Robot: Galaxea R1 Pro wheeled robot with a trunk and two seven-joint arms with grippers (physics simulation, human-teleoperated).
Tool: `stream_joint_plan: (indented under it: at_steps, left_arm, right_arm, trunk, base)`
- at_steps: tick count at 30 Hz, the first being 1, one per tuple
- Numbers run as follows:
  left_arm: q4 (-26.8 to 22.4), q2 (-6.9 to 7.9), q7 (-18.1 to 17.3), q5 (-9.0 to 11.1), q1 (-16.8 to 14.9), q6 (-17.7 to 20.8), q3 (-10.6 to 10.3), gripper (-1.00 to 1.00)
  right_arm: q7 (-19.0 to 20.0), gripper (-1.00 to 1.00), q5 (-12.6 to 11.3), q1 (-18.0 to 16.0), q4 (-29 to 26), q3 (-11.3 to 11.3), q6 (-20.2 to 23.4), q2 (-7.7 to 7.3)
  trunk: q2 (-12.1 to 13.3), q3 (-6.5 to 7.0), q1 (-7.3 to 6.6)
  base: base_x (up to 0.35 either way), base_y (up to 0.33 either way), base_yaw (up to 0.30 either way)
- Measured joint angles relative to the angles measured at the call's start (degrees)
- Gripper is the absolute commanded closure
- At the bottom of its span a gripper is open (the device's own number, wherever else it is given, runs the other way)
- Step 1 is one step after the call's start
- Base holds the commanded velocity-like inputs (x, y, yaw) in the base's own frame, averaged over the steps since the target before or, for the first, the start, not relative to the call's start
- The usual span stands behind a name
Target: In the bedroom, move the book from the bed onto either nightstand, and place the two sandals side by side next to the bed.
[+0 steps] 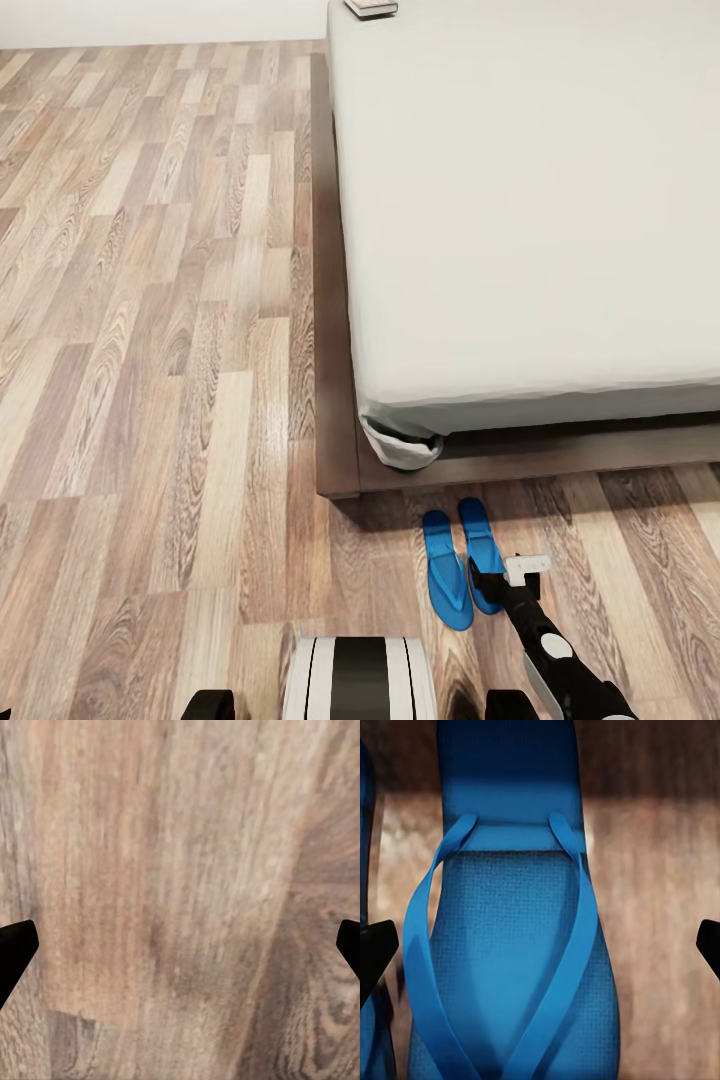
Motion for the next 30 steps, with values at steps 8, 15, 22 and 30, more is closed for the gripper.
stream_joint_plan:
  at_steps: [8, 15, 22, 30]
  left_arm:
    - [0.0, 0.0, 0.0, 0.01, 0.0, 0.0, 0.01, -1.0]
    - [0.0, 0.0, 0.0, -0.03, 0.0, -0.01, 0.01, -1.0]
    - [0.0, 0.0, 0.0, -0.04, 0.0, -0.01, 0.0, -1.0]
    - [0.0, 0.0, 0.0, -0.06, 0.0, -0.01, 0.01, -1.0]
  right_arm:
    - [-0.01, -1.0, 0.0, 0.0, 0.01, 0.0, 0.01, 0.0]
    - [-0.02, -1.0, 0.0, 0.0, 0.02, 0.01, 0.01, 0.0]
    - [-0.03, -1.0, 0.0, 0.0, 0.02, 0.0, 0.01, -0.03]
    - [-0.03, -1.0, 0.0, -0.01, 0.02, -0.03, 0.02, -0.03]
  trunk:
    - [0.01, 0.21, -0.03]
    - [0.11, 1.77, -0.21]
    - [0.12, 2.0, -0.23]
    - [0.16, 2.65, -0.31]
  base:
    - [0.0, 0.0, 0.0]
    - [0.0, 0.0, 0.0]
    - [0.0, 0.0, 0.0]
    - [0.0, 0.0, 0.0]
